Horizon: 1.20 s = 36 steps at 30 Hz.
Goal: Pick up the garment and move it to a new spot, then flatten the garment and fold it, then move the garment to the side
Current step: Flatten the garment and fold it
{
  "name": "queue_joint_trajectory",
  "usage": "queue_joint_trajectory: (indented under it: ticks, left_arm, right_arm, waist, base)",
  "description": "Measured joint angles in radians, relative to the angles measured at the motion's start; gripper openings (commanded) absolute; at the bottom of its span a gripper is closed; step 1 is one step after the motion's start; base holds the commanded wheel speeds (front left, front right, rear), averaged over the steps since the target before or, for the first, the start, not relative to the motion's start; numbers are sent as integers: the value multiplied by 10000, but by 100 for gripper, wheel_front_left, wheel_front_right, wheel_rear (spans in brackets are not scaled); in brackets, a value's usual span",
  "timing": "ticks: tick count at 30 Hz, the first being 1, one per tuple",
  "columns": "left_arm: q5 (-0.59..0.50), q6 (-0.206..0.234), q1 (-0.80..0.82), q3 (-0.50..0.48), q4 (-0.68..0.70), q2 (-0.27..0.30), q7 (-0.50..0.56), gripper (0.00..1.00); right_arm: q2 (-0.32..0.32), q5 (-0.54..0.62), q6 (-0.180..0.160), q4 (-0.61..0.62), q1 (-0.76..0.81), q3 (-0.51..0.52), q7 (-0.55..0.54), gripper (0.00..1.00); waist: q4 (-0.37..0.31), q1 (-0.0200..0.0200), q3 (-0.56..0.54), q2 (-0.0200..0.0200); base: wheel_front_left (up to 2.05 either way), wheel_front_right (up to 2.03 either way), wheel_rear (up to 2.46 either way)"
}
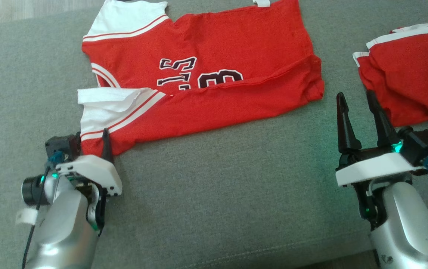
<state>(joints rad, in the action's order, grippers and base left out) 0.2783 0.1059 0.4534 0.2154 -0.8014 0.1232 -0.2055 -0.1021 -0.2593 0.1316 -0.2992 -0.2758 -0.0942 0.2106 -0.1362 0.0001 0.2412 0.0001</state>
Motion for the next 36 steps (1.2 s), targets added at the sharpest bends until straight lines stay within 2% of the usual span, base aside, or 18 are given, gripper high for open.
queue_joint_trajectory:
  ticks: [3,4,5,7,11,15,19,23,28,32,36]
  left_arm:
    - [-42,-217,242,119,-309,4,194,100]
    - [-42,-313,289,182,-378,12,213,76]
    - [-42,-408,311,261,-412,12,221,0]
    - [-42,-550,314,357,-428,-8,132,0]
    - [-132,-516,248,376,-245,-38,-286,0]
    - [-366,-311,189,316,961,-4,-428,0]
    - [-708,-307,127,272,2661,23,-441,0]
    - [-861,-355,-248,274,3179,21,-443,0]
    - [-1014,-456,-633,322,3398,-33,-441,0]
    - [-1114,-546,-592,339,3492,-79,-441,0]
    - [-1204,-637,-586,376,3492,-130,-441,0]
  right_arm:
    - [0,0,0,2,0,0,-12,100]
    - [0,0,0,0,0,0,-15,100]
    - [0,2,0,0,0,2,-58,100]
    - [0,44,0,-36,0,6,-194,100]
    - [4,159,0,-305,-2,100,-589,100]
    - [86,368,0,-698,-25,420,-1145,100]
    - [288,430,0,-1327,-295,961,-1697,100]
    - [368,445,0,-1935,-740,1308,-2069,100]
    - [418,-94,0,-3170,-1651,1797,-2487,100]
    - [420,-1081,0,-4288,-2456,1779,-2573,100]
    - [418,-1536,0,-5478,-3179,1764,-2667,100]
  waist:
    - [-28,0,-19,0]
    - [-32,0,-38,0]
    - [-31,-1,-58,0]
    - [-18,0,-110,0]
    - [97,0,-225,0]
    - [304,0,-303,0]
    - [554,0,-296,0]
    - [722,0,-261,0]
    - [947,0,-78,0]
    - [1112,0,106,0]
    - [1234,0,300,0]
  base:
    - [0,0,0]
    - [0,0,0]
    - [0,0,0]
    - [0,0,0]
    - [0,0,0]
    - [0,0,0]
    - [0,0,0]
    - [0,0,0]
    - [0,0,0]
    - [0,0,0]
    - [0,0,0]
